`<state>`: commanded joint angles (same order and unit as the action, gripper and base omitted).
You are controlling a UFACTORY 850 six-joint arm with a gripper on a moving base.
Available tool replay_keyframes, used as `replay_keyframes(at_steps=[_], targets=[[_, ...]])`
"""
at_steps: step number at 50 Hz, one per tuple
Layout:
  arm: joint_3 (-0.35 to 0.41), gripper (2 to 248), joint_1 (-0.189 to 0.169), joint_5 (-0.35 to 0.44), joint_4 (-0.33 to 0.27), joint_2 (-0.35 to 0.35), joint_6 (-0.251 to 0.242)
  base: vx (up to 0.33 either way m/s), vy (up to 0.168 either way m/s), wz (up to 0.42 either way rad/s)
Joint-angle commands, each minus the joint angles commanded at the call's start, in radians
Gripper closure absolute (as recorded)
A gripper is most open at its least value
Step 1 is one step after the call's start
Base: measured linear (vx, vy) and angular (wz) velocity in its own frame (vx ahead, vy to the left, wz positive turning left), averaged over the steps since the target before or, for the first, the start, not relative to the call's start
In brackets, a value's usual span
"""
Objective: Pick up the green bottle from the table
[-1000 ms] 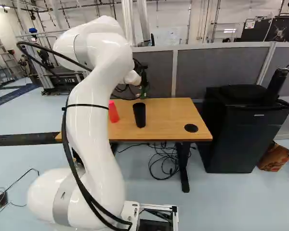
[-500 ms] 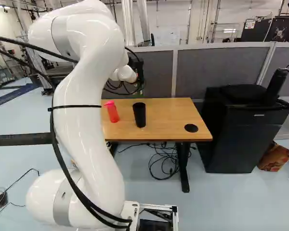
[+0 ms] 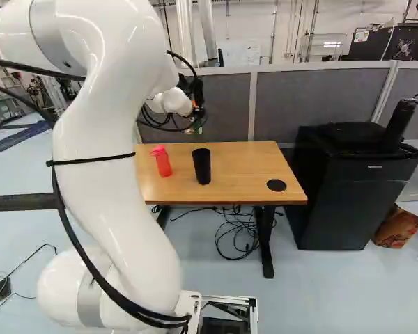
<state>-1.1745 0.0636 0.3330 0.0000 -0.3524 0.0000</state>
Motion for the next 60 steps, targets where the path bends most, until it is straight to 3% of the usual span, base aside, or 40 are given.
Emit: replay_keyframes(at_steps=[18, 40, 60], targets=[[0.096, 131, -0.004, 0.066, 0.000, 0.117, 0.000, 0.000, 0.000, 0.000], [0.206, 131, -0.002, 0.074, 0.000, 0.255, 0.000, 0.000, 0.000, 0.000], [0.206, 131, -0.002, 0.074, 0.000, 0.255, 0.000, -0.180, 0.014, 0.015]])
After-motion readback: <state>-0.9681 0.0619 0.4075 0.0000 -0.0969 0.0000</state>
